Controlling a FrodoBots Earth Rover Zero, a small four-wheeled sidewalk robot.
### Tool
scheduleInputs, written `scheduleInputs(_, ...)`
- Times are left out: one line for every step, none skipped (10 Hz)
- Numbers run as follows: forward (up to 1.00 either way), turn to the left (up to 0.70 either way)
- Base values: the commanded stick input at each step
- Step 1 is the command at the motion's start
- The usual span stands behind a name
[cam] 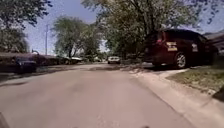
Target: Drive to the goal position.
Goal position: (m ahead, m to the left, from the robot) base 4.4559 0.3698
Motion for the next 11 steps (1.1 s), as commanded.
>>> scheduleInputs(0.7, 0.0)
scheduleInputs(0.7, 0.0)
scheduleInputs(0.7, 0.0)
scheduleInputs(0.7, 0.0)
scheduleInputs(0.7, 0.0)
scheduleInputs(0.7, 0.0)
scheduleInputs(0.7, 0.0)
scheduleInputs(0.7, 0.0)
scheduleInputs(0.7, 0.0)
scheduleInputs(0.7, 0.0)
scheduleInputs(0.7, 0.0)
